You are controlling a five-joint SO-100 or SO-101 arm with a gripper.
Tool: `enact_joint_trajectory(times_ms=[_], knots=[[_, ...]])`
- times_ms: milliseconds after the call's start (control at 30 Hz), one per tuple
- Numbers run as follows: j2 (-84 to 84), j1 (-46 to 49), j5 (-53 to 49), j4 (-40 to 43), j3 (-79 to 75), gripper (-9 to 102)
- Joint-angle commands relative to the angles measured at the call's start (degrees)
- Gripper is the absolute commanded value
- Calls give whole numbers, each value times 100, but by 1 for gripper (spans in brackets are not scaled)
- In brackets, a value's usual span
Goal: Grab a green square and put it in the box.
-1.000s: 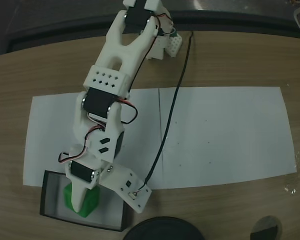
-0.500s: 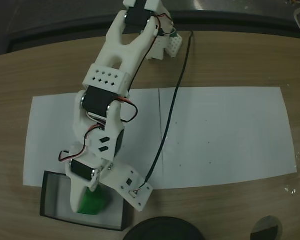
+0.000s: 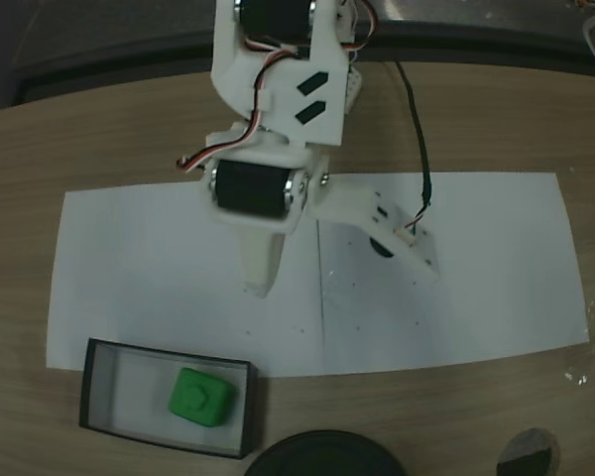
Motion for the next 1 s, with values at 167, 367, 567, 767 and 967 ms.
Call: enact_joint_trajectory(times_ms=[167, 367, 567, 767, 967], knots=[[2918, -1380, -9, 1793, -308, 0], [4403, -1459, -9, 1942, 1459, 0], [6372, -1468, 0, 1459, 3674, 0], [8077, -1468, -9, 352, 5748, 0], [9114, -1459, -18, -1318, 8227, 0]])
